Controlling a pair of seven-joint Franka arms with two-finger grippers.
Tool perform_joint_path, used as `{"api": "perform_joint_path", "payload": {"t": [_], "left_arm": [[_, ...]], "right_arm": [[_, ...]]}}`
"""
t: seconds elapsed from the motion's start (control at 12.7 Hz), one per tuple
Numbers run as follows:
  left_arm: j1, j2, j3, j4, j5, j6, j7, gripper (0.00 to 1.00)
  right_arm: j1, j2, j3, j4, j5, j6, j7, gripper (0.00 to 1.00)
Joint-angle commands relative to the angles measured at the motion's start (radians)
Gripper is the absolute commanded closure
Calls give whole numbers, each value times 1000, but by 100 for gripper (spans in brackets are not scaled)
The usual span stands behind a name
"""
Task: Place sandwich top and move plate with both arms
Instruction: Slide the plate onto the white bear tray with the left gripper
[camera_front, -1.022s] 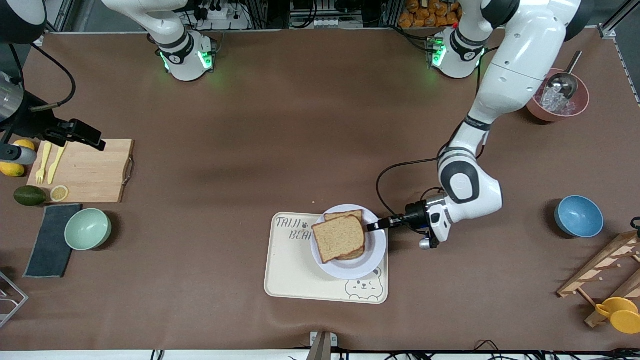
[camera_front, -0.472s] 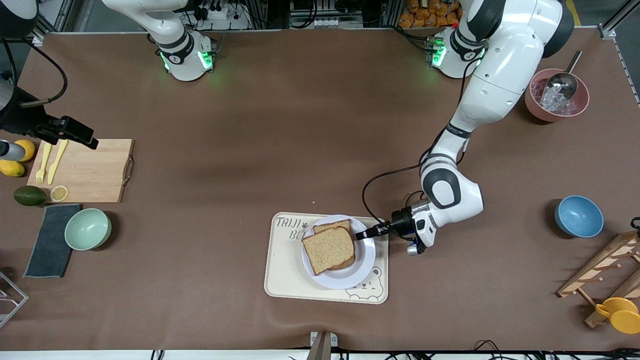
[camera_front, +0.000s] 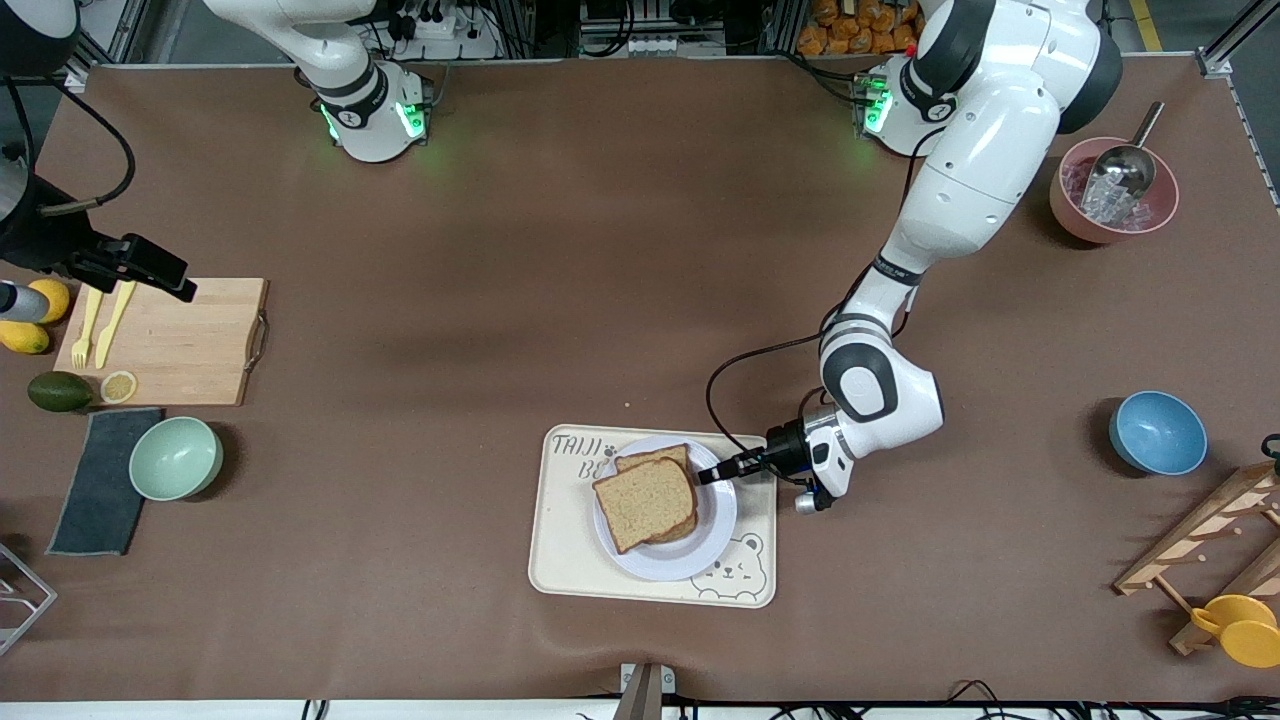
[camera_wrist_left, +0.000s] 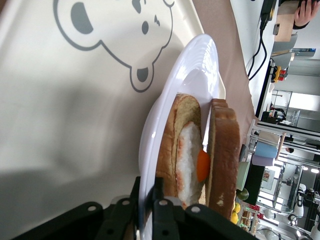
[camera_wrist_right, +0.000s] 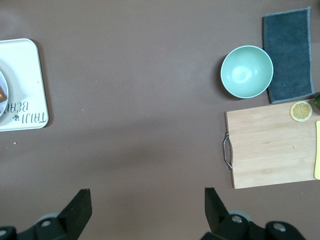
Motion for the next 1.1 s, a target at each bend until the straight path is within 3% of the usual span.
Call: {"api": "perform_joint_path", "payload": {"t": [0.0, 0.31, 1.02], "left_arm": [[-2, 2, 20, 19, 6, 11, 58, 0], [22, -27, 29, 4, 69, 13, 64, 0], [76, -222, 45, -131, 209, 11, 49, 0]], "right_arm": [[-7, -14, 11, -16, -22, 3, 8, 0], [-9, 0, 11, -13, -22, 9, 9, 0], [-13, 6, 10, -13, -20, -1, -2, 0]]}}
